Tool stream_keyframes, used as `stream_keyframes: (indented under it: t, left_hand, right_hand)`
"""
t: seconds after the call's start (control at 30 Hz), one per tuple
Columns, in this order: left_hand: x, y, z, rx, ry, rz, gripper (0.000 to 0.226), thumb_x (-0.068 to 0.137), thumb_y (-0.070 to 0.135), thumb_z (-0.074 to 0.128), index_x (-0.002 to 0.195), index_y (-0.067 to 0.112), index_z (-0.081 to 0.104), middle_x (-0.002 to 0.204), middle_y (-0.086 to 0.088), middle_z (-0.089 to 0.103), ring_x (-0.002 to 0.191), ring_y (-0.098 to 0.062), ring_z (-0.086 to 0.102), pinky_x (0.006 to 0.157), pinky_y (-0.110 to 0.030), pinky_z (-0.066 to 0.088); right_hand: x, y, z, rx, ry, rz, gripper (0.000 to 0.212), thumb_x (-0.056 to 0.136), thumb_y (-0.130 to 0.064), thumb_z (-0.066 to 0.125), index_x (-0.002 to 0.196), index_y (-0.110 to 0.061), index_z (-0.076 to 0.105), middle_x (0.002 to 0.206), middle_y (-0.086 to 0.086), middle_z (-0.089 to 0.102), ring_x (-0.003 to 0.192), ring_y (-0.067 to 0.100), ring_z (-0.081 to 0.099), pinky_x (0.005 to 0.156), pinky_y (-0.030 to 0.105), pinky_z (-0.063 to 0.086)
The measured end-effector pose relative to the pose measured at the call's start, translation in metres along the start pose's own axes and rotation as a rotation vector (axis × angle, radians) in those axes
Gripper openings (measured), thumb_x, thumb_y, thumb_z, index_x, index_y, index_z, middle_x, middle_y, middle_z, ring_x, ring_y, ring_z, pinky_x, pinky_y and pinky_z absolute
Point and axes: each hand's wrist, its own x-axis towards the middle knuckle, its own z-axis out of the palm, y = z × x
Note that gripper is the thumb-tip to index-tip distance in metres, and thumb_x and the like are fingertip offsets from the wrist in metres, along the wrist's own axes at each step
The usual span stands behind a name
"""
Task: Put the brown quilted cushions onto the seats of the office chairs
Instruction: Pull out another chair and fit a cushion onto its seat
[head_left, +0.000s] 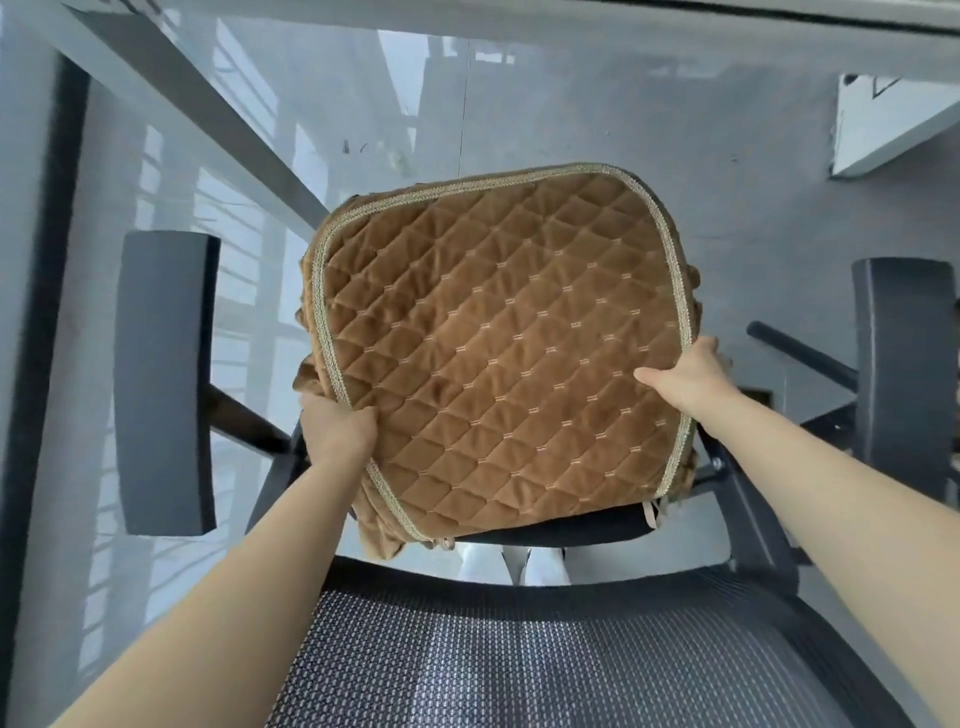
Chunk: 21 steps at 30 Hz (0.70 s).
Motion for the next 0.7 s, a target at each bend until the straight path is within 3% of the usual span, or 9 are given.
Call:
stream_keyframes:
  t: [0.1, 0.2, 0.27, 0.4, 0.5, 0.6, 0.7]
  left_hand:
    - [-0.003, 0.002, -0.009, -0.005, 0.053, 0.078, 0.044, 0.083, 0.013, 0.066, 0.121, 0.01, 0.042, 0.116, -0.008, 0.056, 0.105, -0.03, 0.055, 0.086, -0.04, 0.044]
    - [-0.003, 0.011, -0.02, 0.07, 0.081, 0.135, 0.044, 0.085, 0.016, 0.067, 0.121, 0.008, 0.043, 0.123, -0.015, 0.056, 0.113, -0.037, 0.055, 0.092, -0.046, 0.045]
    - [-0.005, 0.014, -0.025, 0.108, 0.077, 0.156, 0.042, 0.085, 0.015, 0.068, 0.119, 0.008, 0.044, 0.122, -0.015, 0.057, 0.112, -0.037, 0.055, 0.088, -0.044, 0.044]
    - [-0.018, 0.003, -0.021, 0.243, 0.004, 0.193, 0.035, 0.086, 0.011, 0.065, 0.112, 0.006, 0.042, 0.113, -0.015, 0.054, 0.103, -0.035, 0.055, 0.077, -0.04, 0.04]
    - [-0.025, -0.013, -0.012, 0.355, -0.042, 0.134, 0.045, 0.087, 0.005, 0.059, 0.126, 0.0, 0.037, 0.132, -0.023, 0.045, 0.116, -0.042, 0.051, 0.09, -0.046, 0.045]
    - [-0.026, -0.019, -0.006, 0.456, -0.095, 0.152, 0.052, 0.087, 0.004, 0.06, 0.129, -0.002, 0.031, 0.14, -0.026, 0.034, 0.125, -0.042, 0.041, 0.099, -0.045, 0.039]
    - [-0.02, -0.009, -0.008, 0.516, -0.045, 0.248, 0.056, 0.087, 0.008, 0.057, 0.135, -0.001, 0.031, 0.138, -0.023, 0.038, 0.126, -0.042, 0.042, 0.098, -0.047, 0.039]
  right_hand:
    - [-0.008, 0.007, -0.003, 0.064, 0.033, -0.019, 0.079, 0.08, -0.032, 0.075, 0.136, -0.001, 0.028, 0.138, 0.022, 0.04, 0.125, 0.039, 0.045, 0.099, 0.043, 0.04]
    - [-0.016, 0.023, -0.004, 0.113, 0.037, -0.031, 0.07, 0.078, -0.03, 0.077, 0.128, -0.005, 0.035, 0.132, 0.017, 0.052, 0.119, 0.036, 0.053, 0.098, 0.044, 0.045]
    - [-0.025, 0.033, -0.003, 0.103, 0.035, -0.013, 0.066, 0.08, -0.027, 0.076, 0.127, -0.004, 0.036, 0.129, 0.017, 0.055, 0.117, 0.037, 0.054, 0.096, 0.043, 0.046]
    - [-0.042, 0.049, 0.003, 0.033, 0.071, 0.028, 0.06, 0.086, -0.017, 0.07, 0.128, 0.003, 0.032, 0.124, 0.024, 0.054, 0.112, 0.04, 0.054, 0.079, 0.036, 0.041]
    - [-0.046, 0.059, 0.012, -0.043, 0.069, 0.051, 0.052, 0.087, -0.012, 0.067, 0.123, 0.004, 0.033, 0.117, 0.027, 0.056, 0.108, 0.041, 0.056, 0.075, 0.037, 0.042]
    - [-0.041, 0.067, 0.021, -0.168, -0.039, 0.046, 0.047, 0.089, -0.012, 0.064, 0.122, 0.005, 0.036, 0.109, 0.025, 0.06, 0.098, 0.038, 0.059, 0.065, 0.032, 0.041]
    - [-0.032, 0.058, 0.017, -0.243, -0.171, 0.022, 0.021, 0.087, -0.02, 0.058, 0.092, -0.001, 0.052, 0.086, 0.015, 0.057, 0.078, 0.029, 0.056, 0.056, 0.029, 0.037]
